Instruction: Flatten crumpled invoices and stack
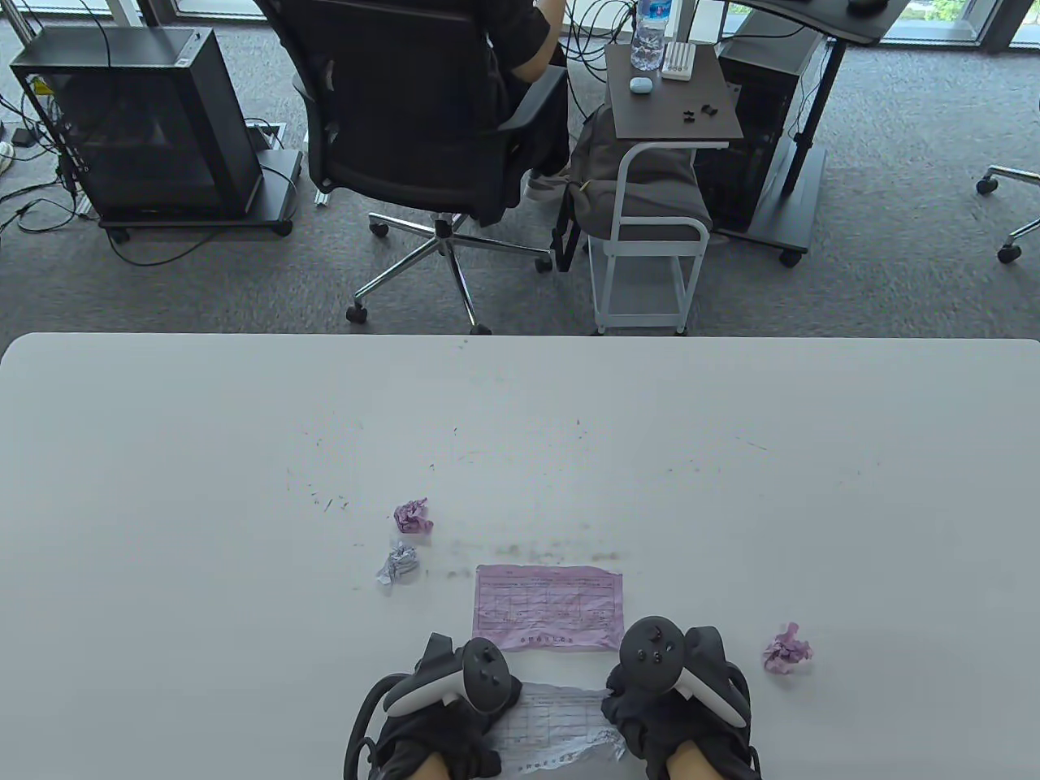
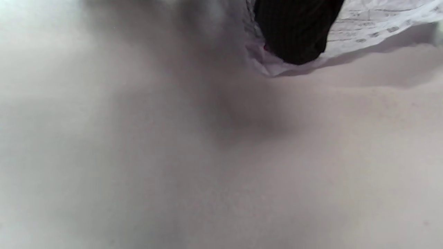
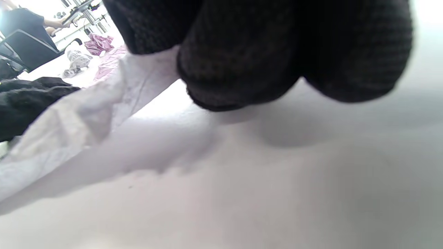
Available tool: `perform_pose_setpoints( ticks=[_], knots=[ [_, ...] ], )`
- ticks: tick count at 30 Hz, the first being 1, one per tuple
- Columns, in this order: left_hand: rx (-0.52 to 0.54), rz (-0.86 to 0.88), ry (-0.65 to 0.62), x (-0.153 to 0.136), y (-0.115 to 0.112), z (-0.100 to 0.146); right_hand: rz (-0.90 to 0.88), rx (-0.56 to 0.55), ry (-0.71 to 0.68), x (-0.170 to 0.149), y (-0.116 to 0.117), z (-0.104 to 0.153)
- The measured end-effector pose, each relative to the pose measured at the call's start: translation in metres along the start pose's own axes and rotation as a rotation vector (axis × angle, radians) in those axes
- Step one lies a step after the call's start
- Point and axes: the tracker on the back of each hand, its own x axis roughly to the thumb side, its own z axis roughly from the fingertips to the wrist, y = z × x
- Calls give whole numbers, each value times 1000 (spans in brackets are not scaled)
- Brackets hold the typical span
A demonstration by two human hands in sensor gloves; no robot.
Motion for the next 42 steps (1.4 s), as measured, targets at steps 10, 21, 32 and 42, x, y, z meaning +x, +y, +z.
perform_pose_setpoints(
  ticks=[10,21,32,42],
  knots=[
    [-2,-1,-14,-1,0,0,30,-299,5,-8,-26,17],
    [2,13,-28,-3,0,0,211,96,-620,92,25,28],
    [-11,2,-18,-2,0,0,341,328,-506,98,48,19],
    [-12,2,-18,-1,0,0,265,420,-278,76,37,10]
  ],
)
